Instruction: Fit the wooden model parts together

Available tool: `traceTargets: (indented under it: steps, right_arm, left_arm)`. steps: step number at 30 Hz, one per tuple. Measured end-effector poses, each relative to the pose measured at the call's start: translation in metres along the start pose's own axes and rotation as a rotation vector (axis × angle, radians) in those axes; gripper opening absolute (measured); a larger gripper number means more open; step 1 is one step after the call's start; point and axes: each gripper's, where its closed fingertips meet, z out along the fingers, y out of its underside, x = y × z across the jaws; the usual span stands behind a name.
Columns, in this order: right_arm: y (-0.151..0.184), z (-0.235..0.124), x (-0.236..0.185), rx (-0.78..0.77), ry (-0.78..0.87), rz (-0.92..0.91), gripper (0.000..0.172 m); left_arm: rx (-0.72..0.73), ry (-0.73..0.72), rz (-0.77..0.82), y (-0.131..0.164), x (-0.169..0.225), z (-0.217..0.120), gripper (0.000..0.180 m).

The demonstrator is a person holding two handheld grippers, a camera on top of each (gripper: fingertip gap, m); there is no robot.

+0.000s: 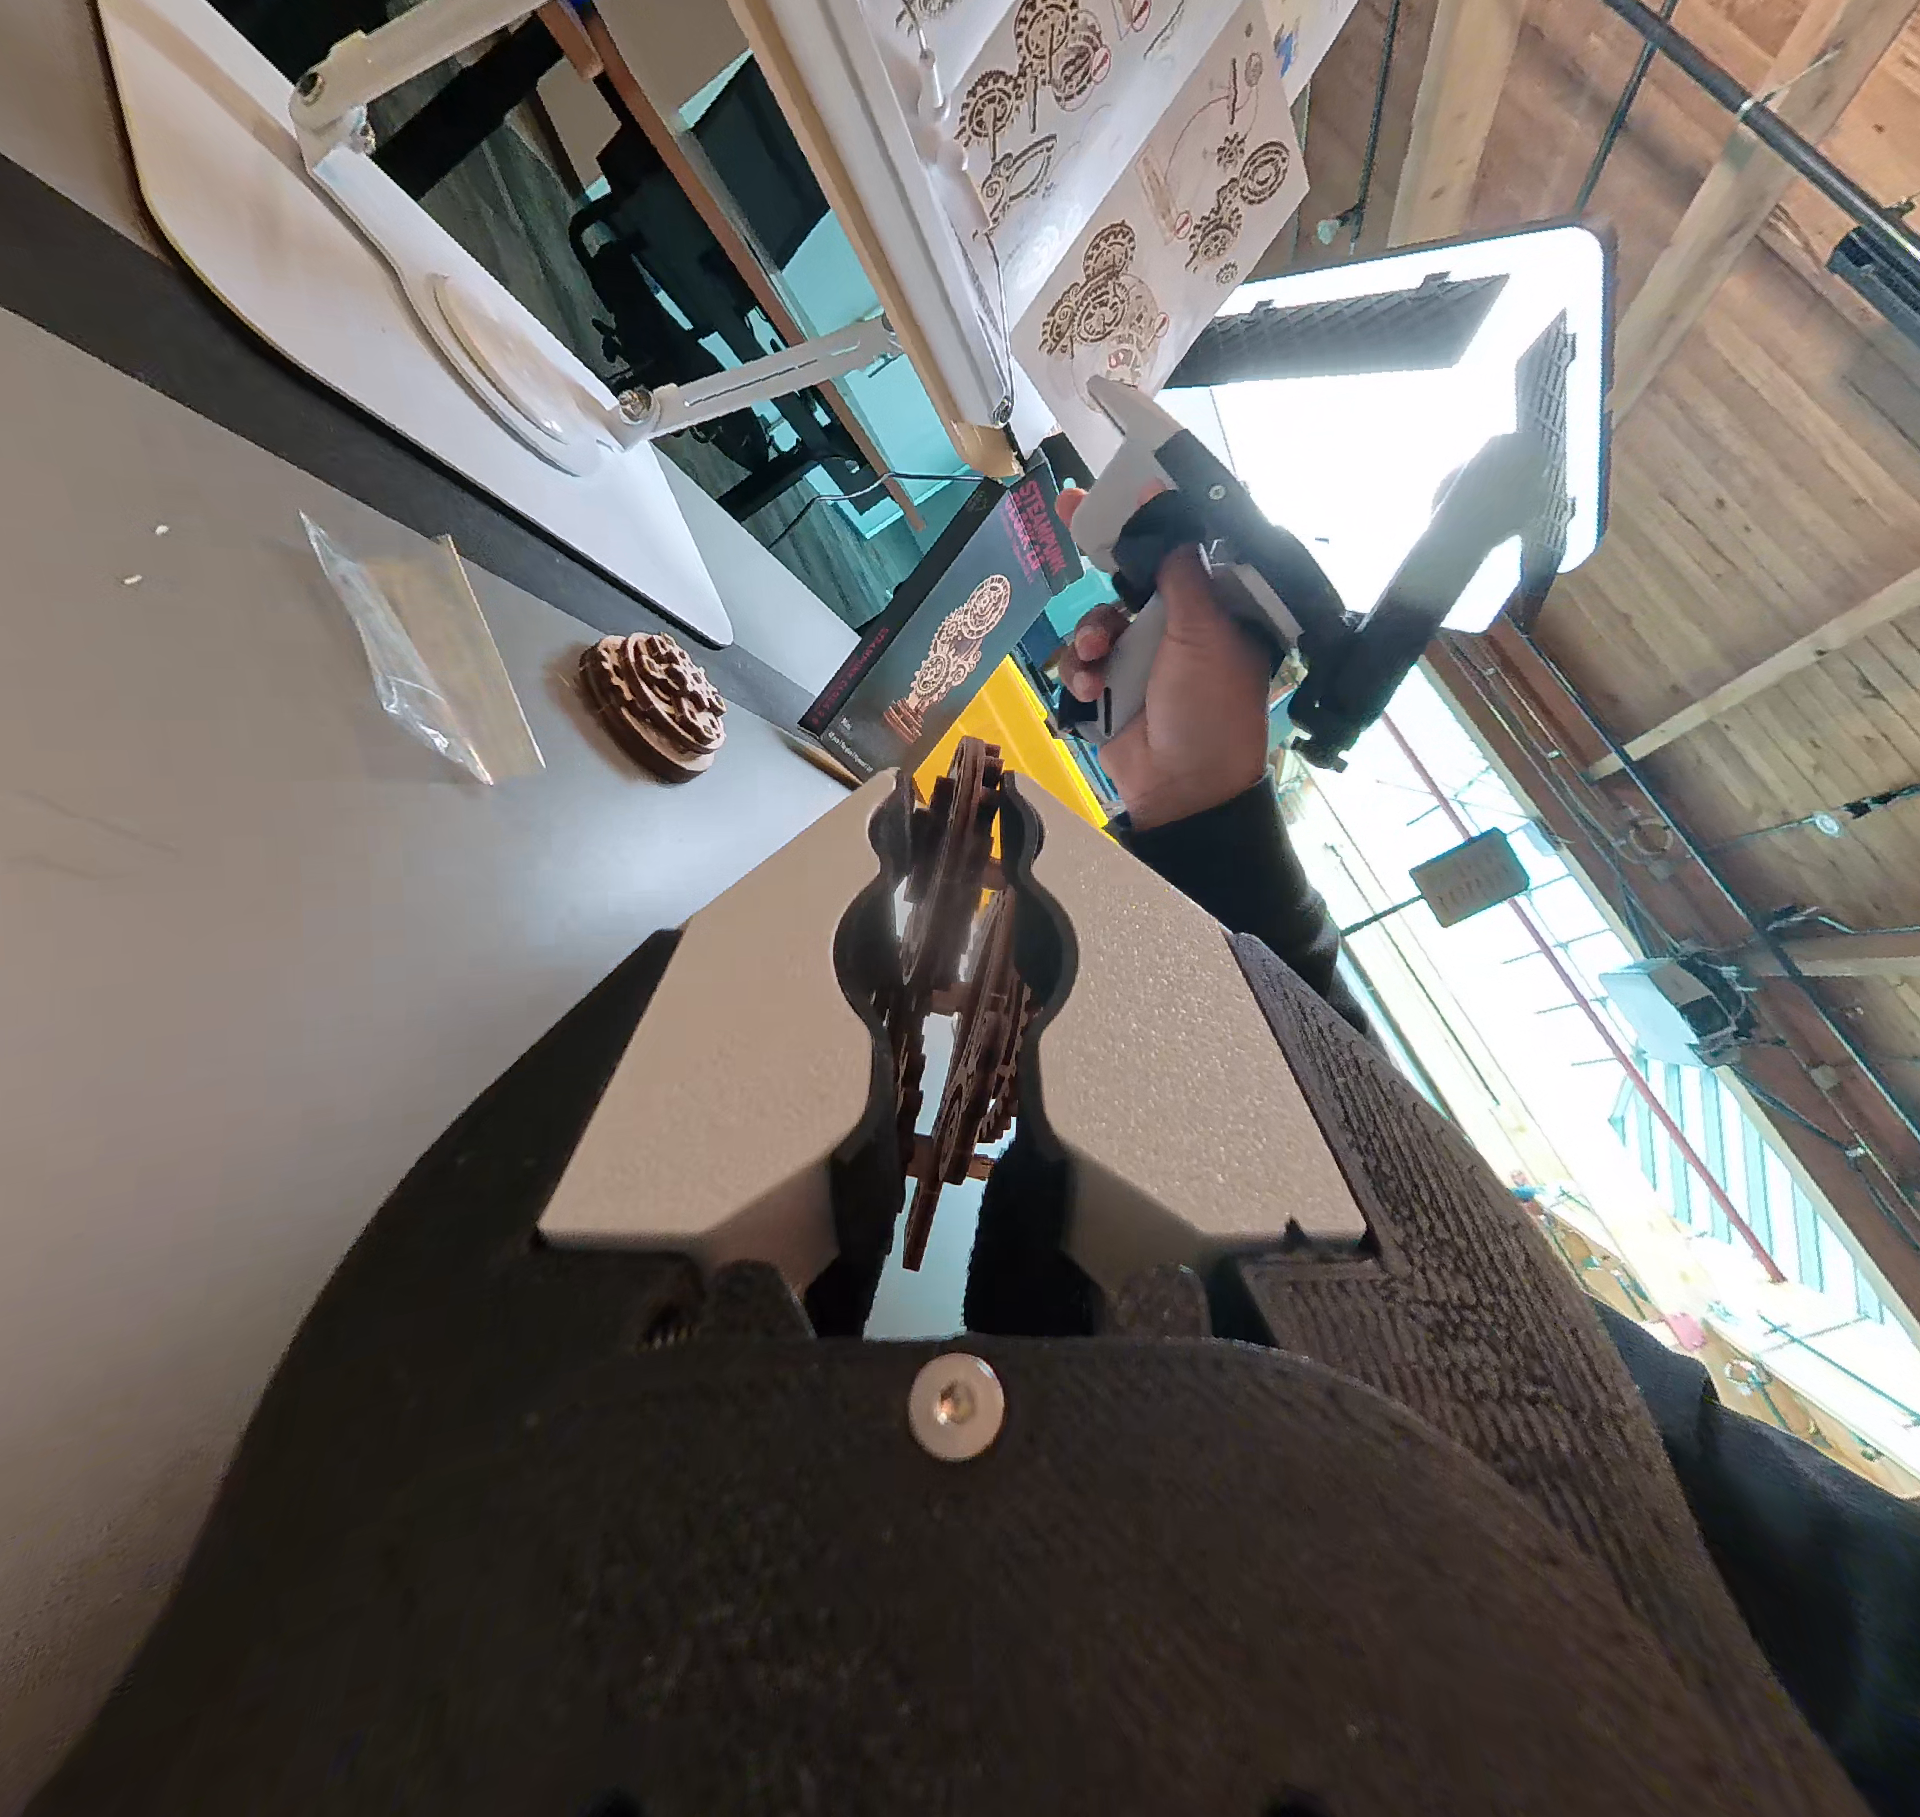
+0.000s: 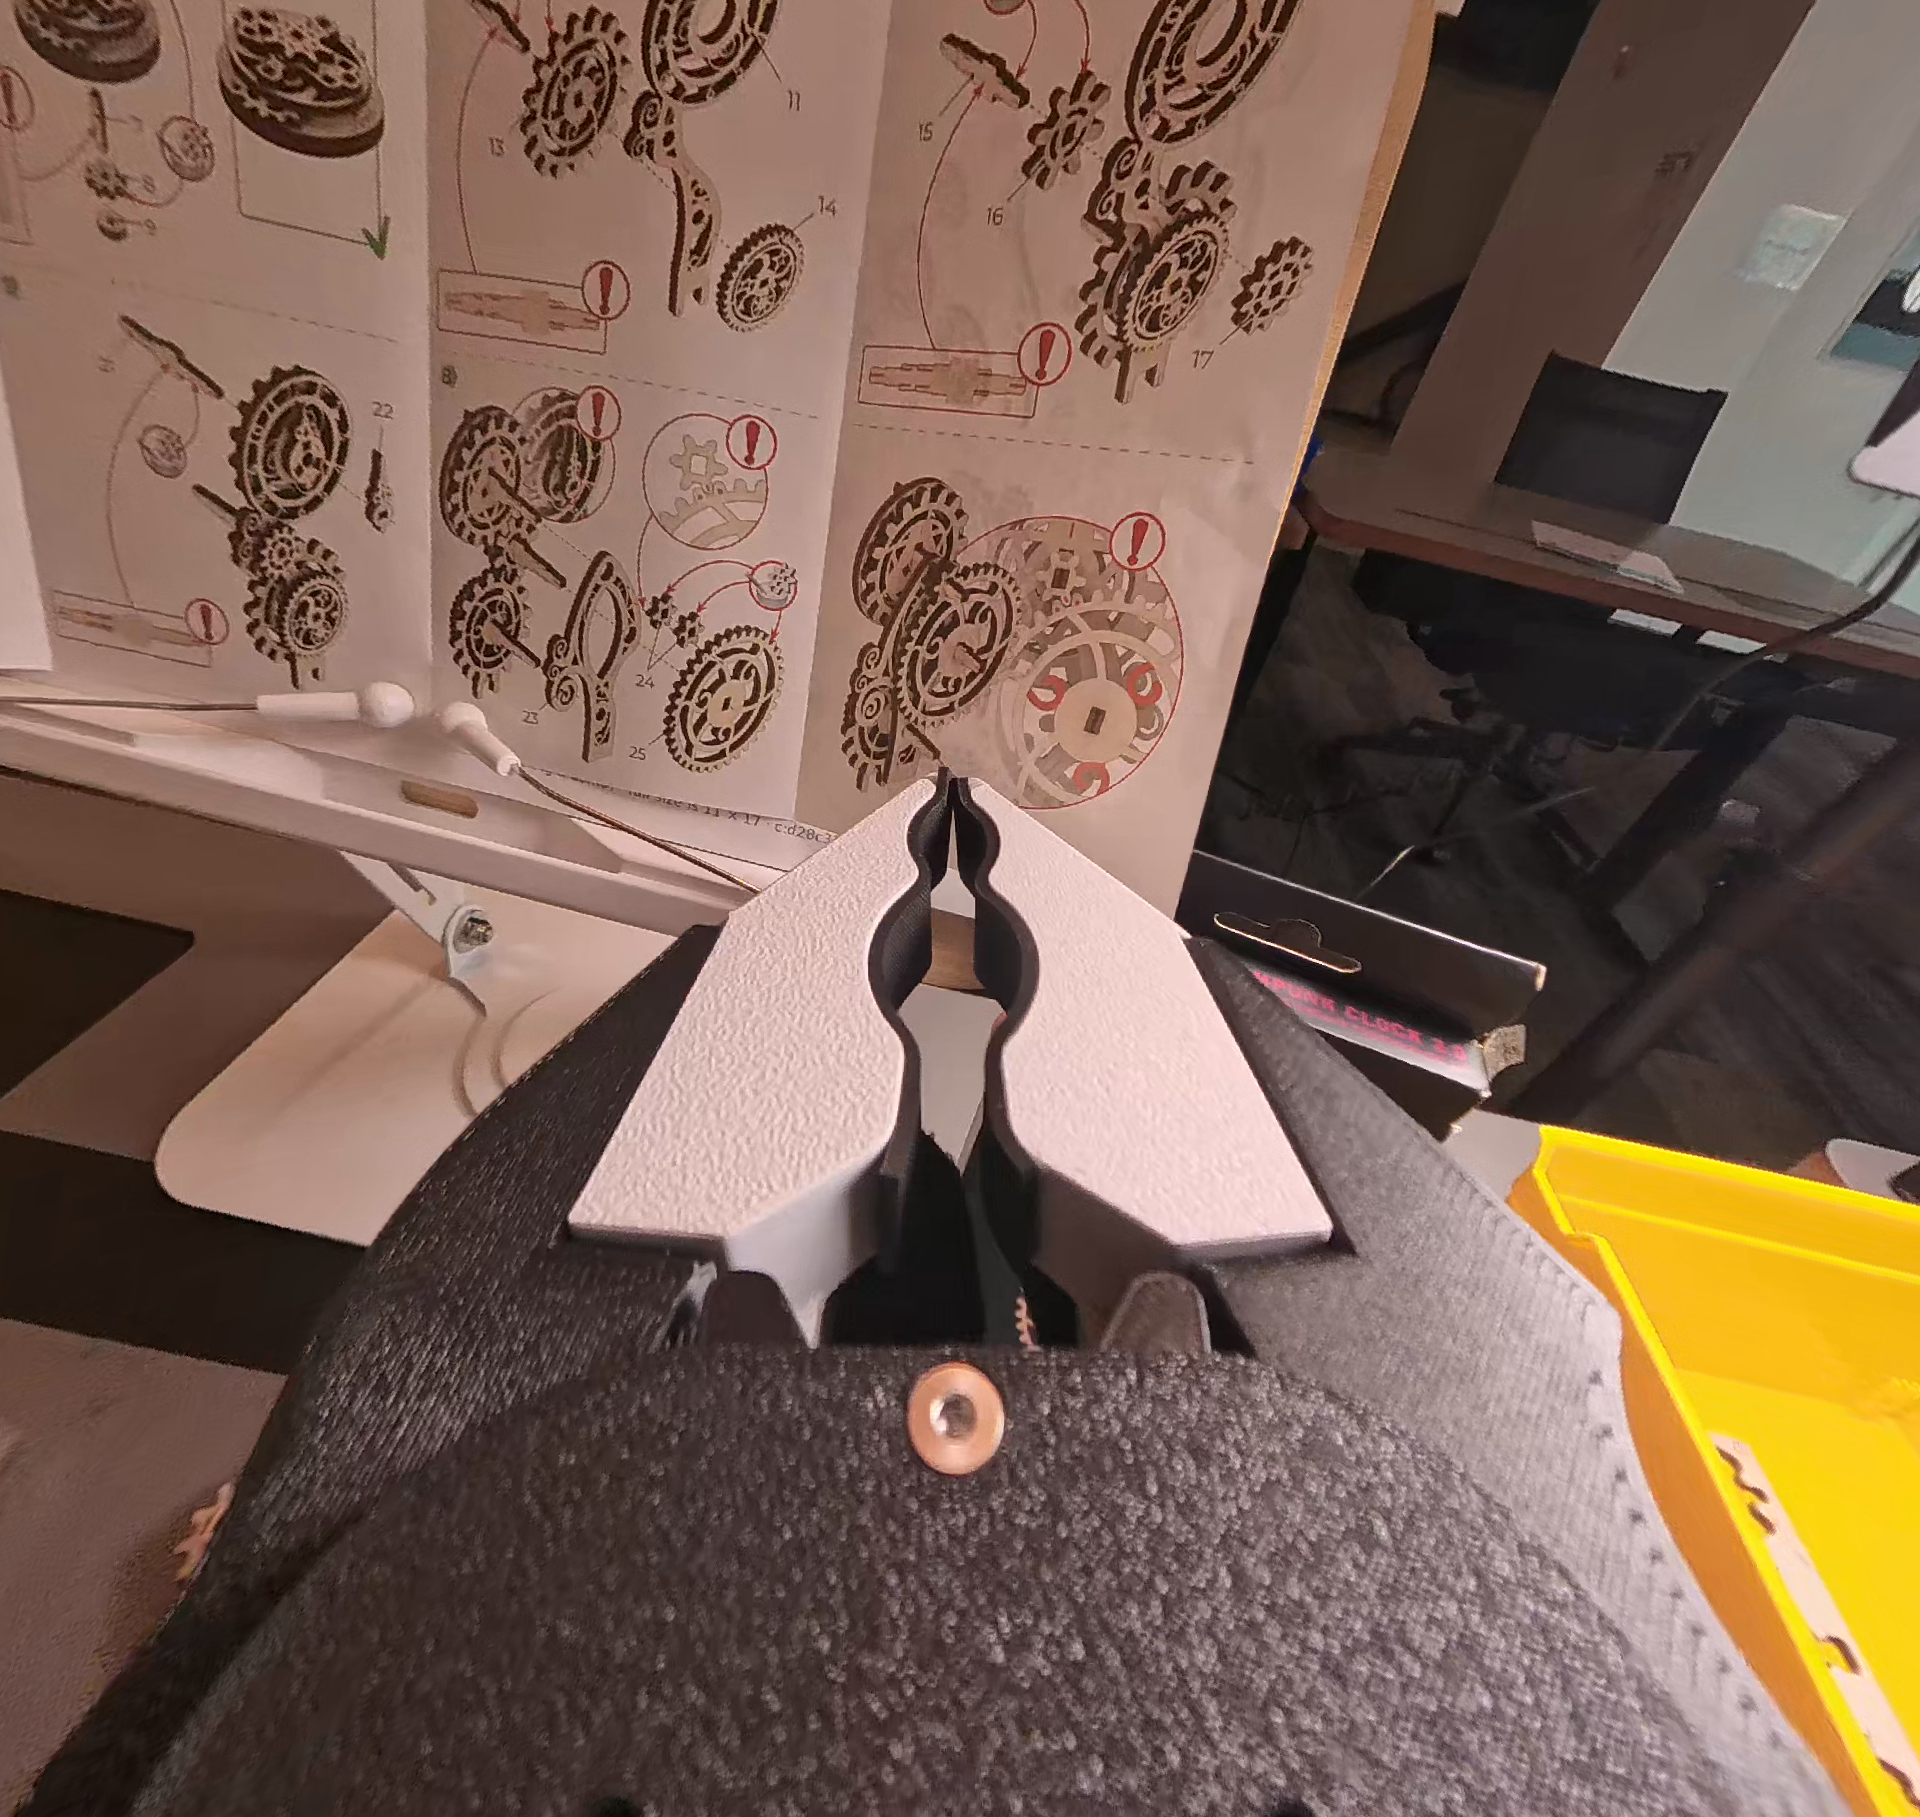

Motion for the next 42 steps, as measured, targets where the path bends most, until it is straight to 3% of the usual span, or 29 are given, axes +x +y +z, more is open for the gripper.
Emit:
traceTargets:
  steps: [11,21,32,37,42]
  right_arm:
    - [0.009,0.019,0.017,-0.005,0.022,-0.041,0.0]
    - [0.013,0.018,0.006,0.027,-0.023,-0.077,0.0]
    - [-0.027,0.02,-0.004,0.078,-0.07,-0.121,0.0]
    - [-0.012,0.014,-0.013,0.05,-0.095,-0.167,0.0]
    - [-0.007,0.006,0.009,0.046,-0.056,-0.153,0.0]
  left_arm:
    - [-0.006,0.0,0.003,0.002,0.0,0.0,0.014]
    - [-0.004,0.0,0.006,0.001,0.0,0.0,0.014]
    - [-0.008,-0.003,0.003,0.002,-0.001,0.001,0.014]
    - [-0.005,-0.002,0.005,0.001,-0.001,0.0,0.014]
    - [-0.006,0.0,0.009,0.001,0.0,0.001,0.014]
